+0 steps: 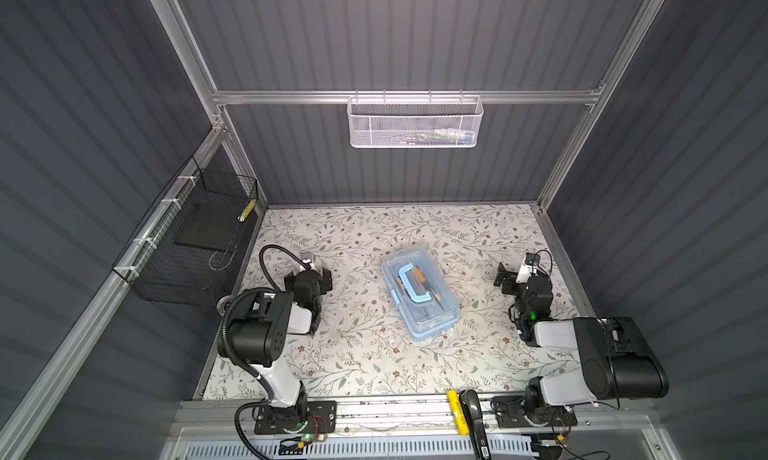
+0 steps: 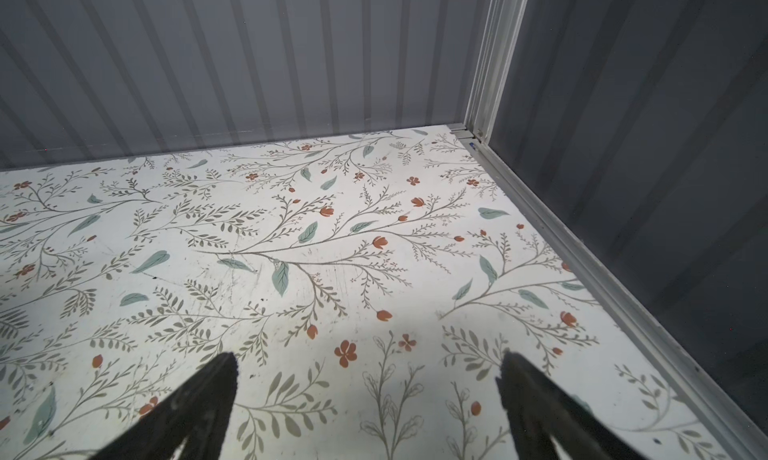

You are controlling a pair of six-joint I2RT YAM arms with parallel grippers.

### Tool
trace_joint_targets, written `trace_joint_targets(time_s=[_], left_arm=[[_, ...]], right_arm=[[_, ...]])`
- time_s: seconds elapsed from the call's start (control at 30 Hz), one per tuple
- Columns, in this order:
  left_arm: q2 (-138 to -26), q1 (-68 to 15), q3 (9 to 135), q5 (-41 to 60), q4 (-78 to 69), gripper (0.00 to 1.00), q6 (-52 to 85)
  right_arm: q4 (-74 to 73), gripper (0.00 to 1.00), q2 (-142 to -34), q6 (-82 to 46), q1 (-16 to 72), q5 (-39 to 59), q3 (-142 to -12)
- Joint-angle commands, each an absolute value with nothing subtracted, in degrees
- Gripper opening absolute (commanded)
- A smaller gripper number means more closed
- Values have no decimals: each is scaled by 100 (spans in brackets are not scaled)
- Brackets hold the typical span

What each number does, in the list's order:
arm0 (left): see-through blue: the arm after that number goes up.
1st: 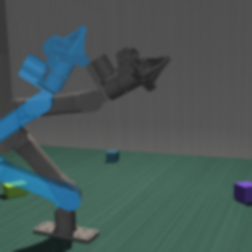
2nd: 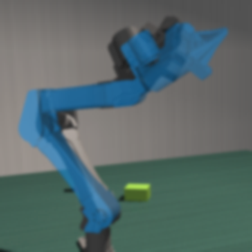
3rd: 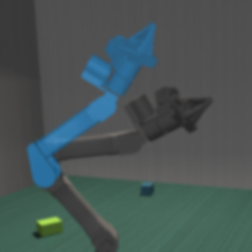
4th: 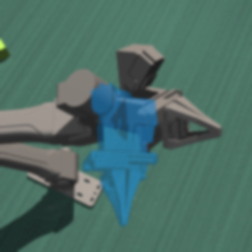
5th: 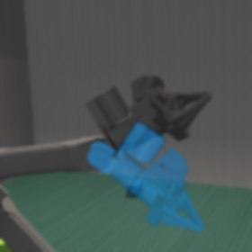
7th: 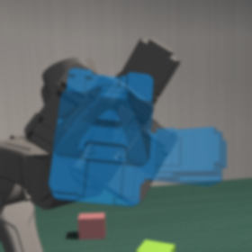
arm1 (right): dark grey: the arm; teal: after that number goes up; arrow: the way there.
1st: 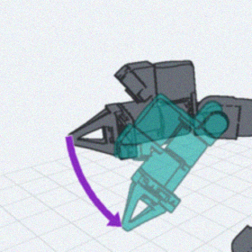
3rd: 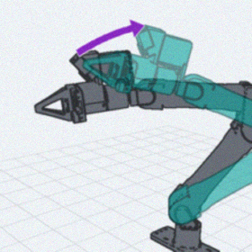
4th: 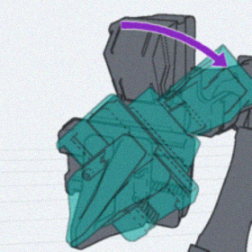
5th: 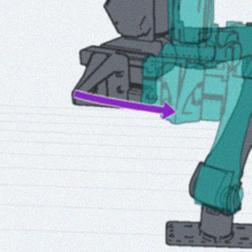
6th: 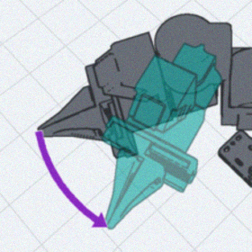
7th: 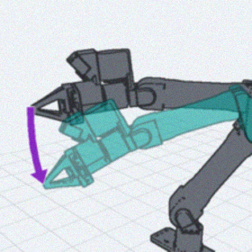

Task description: Pack the tool kit

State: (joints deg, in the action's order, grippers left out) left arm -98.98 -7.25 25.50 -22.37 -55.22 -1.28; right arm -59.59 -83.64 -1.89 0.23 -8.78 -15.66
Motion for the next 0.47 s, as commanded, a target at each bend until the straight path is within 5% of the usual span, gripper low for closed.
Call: trace_joint_targets(time_s=[0.0,0.43], left_arm=[[-9852,-729,2575,-2158,-5529,100,-52],[-9834,-557,2673,-1766,-5286,100,9]], right_arm=[[-6118,99,-8404,-132,9,-847,-1628],[-6067,99,-8385,-132,8,-844,-1644]])
